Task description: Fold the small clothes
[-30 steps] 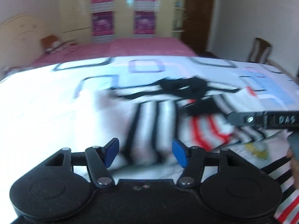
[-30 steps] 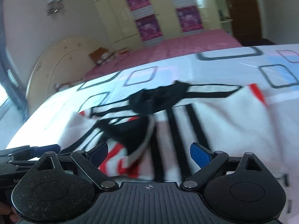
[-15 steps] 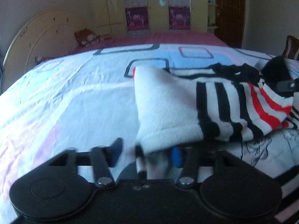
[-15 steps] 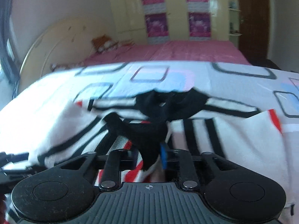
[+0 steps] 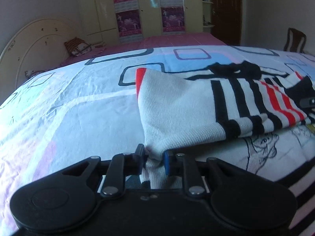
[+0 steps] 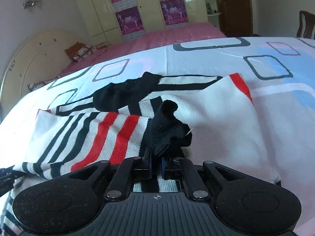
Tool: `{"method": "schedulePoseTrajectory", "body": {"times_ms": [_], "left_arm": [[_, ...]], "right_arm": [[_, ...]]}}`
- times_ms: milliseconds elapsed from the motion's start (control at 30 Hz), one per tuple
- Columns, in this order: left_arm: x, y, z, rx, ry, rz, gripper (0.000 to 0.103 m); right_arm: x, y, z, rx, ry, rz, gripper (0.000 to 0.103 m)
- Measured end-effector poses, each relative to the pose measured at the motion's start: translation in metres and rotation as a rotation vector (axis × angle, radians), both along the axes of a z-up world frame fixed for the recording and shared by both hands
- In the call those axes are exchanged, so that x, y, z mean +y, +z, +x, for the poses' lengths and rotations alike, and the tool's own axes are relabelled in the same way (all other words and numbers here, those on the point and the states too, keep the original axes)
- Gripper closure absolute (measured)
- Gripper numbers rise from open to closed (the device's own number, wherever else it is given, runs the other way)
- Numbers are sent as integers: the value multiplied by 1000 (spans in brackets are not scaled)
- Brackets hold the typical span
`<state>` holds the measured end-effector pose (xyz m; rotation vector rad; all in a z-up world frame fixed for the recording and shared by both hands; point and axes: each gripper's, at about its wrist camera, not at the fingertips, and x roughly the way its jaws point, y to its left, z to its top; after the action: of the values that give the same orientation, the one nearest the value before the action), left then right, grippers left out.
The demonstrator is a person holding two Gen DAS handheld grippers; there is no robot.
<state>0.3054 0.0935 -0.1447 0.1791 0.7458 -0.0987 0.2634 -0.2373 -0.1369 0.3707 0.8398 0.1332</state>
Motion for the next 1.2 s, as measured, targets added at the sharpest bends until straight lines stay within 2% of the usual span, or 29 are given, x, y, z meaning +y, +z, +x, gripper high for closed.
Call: {"method": "schedulePoseTrajectory", "body": {"times_ms": [33,67,100,133,233,367,533,600,633,667,833,1000,1033,1133,1200], "left_arm": [[1,1,0,10,-1,-5,79],[3,3,-1,20,-2,-16,78],[6,4,-3,24,-4,-30,76],[9,7,-5,29,-4,-41,74],[22,12,-14,50,-2,-73,73],[39,28,-14,48,53,-153,74],[30,39,21,45,69,-228,74],[20,40,36,39,66,-251,74],[15,40,44,35,60,-259,74],[10,39,51,34,54,-266,74],[-7,23,87,63,53,-273,74],[-9,9,113,63,68,-236,74],[-8,5,117,69,72,-224,74],[-4,-3,122,67,83,-212,73],[-4,-2,123,67,79,-208,73]], "right_arm": [[-3,2,-2,2,-9,-7,80],[-6,5,-4,-3,-21,-25,73],[-9,8,-6,-8,-30,-35,57],[-12,11,-9,-14,-39,-37,48],[-20,17,-14,-29,-47,-44,48],[-27,13,-5,-24,-65,-23,48],[-24,0,19,16,-72,17,48],[-22,-1,22,5,-71,11,49],[-20,0,22,0,-65,-1,54],[-18,1,23,-4,-54,-9,66],[-14,4,24,-23,-13,-32,82],[-9,28,13,-157,12,-110,84],[-10,25,14,-153,8,-138,84],[-21,-4,24,-11,-18,-131,85],[-24,-4,22,-15,-10,-123,85]]}}
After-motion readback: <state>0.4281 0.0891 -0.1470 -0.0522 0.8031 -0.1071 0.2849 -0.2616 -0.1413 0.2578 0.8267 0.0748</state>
